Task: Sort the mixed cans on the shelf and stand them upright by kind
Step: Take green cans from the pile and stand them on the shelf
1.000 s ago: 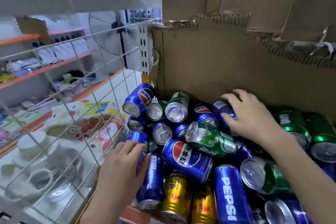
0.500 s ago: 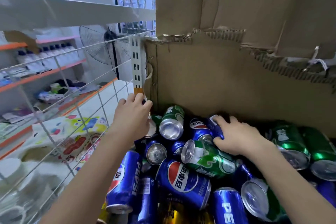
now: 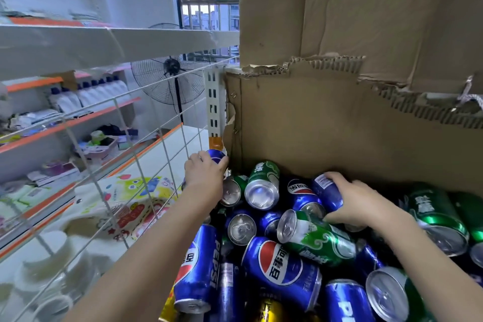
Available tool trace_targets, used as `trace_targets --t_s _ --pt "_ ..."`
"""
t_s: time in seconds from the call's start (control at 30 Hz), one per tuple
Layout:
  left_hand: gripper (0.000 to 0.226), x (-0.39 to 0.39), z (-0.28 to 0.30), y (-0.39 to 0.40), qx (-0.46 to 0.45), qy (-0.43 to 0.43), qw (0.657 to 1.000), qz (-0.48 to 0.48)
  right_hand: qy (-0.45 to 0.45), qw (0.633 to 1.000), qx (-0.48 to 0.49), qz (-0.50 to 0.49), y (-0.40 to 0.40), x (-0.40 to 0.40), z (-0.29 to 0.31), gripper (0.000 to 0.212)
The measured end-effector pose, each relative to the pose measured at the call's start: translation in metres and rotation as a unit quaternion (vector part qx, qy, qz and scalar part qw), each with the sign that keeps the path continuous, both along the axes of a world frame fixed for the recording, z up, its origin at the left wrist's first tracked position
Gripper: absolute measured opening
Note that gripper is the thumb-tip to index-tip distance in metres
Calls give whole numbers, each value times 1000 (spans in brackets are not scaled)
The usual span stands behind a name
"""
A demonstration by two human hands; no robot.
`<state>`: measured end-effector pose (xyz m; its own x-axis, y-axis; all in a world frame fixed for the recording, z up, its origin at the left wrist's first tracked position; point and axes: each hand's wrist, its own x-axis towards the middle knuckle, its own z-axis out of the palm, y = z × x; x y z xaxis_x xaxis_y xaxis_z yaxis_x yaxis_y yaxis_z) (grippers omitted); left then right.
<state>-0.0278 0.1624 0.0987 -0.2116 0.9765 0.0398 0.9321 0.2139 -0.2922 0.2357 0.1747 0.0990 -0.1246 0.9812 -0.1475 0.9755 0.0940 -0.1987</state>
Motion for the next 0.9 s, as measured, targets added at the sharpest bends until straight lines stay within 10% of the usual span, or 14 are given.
trace_targets --t_s 0.27,0.6,0.9 --pt "73 0 27 -18 79 -190 978 20 63 994 80 -45 -5 2 -6 97" --pt "66 19 16 -95 334 -414 845 -61 161 944 285 -38 -38 -10 21 63" --pt "54 61 -8 -150 340 -569 730 -168 301 847 430 -84 -177 -12 22 57"
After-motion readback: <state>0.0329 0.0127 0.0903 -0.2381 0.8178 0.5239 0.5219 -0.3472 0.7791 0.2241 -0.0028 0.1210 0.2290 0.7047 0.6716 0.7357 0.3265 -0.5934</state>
